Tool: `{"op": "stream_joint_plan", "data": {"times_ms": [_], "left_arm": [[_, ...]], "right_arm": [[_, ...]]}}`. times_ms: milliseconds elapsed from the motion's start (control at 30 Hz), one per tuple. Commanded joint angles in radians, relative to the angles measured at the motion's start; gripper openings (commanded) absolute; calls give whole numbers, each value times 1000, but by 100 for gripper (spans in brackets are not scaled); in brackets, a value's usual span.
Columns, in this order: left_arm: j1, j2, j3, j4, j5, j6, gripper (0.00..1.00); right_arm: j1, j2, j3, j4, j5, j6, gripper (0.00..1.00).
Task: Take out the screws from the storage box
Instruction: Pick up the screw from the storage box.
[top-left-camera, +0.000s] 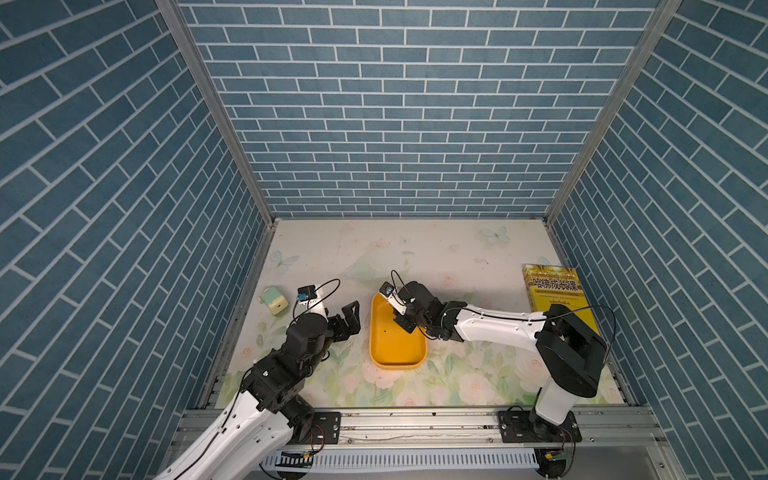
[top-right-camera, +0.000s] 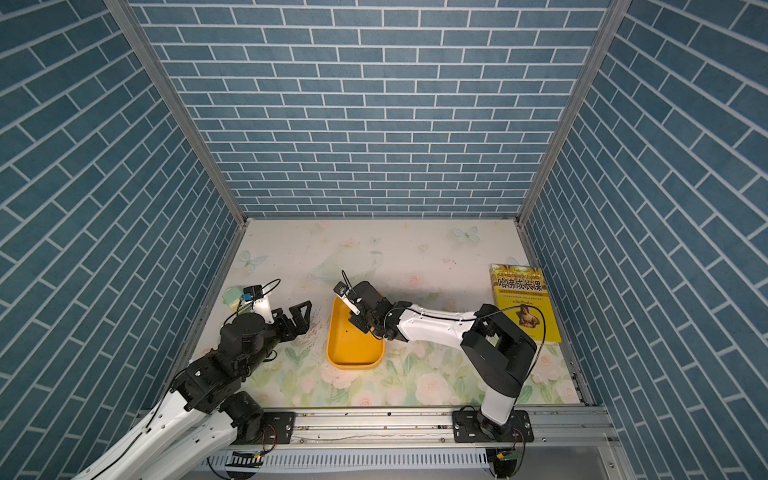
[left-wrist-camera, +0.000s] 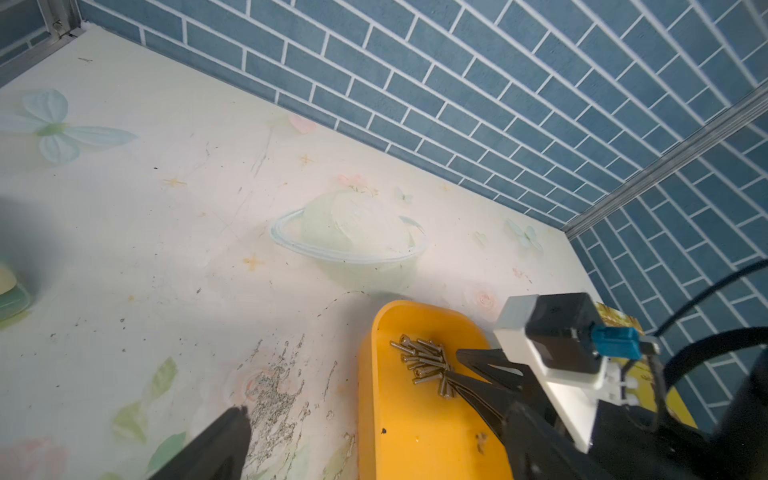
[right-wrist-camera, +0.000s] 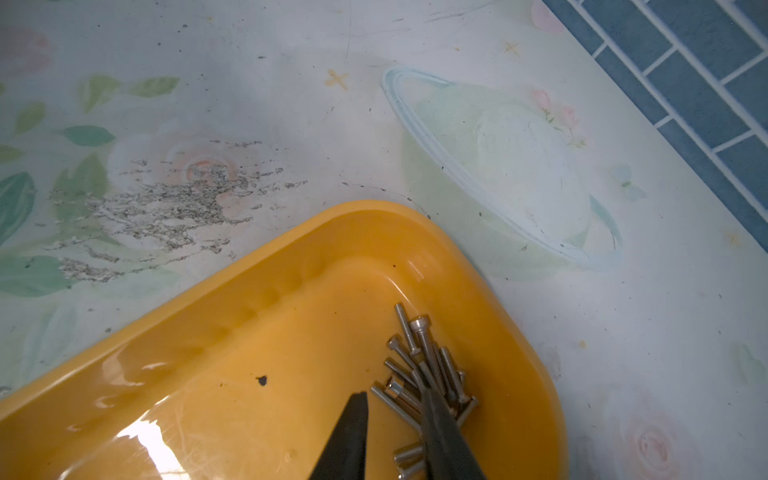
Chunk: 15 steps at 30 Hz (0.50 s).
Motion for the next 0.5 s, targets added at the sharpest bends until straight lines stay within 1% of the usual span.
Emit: {"op": "stream_joint_plan", "data": {"times_ms": [0, 100, 167, 300, 467], "left_arm": [[-6, 89, 27, 12, -12, 11, 100], [-6, 140, 39, -20, -47, -17, 100], [-8, 150, 49, -41, -64, -29, 100], [-8, 122, 36, -27, -42, -31, 100], [-8, 69, 29, -21, -50, -38, 100]], "right_arm": [[-5, 40, 56, -68, -50, -75, 25], [-7, 91, 105, -128, -79, -118, 22], [-8, 116, 143, -171, -80, -135, 21], [-11, 154, 195, -246, -59, -165, 20], [-43, 175, 200, -270, -53, -160, 18]]}}
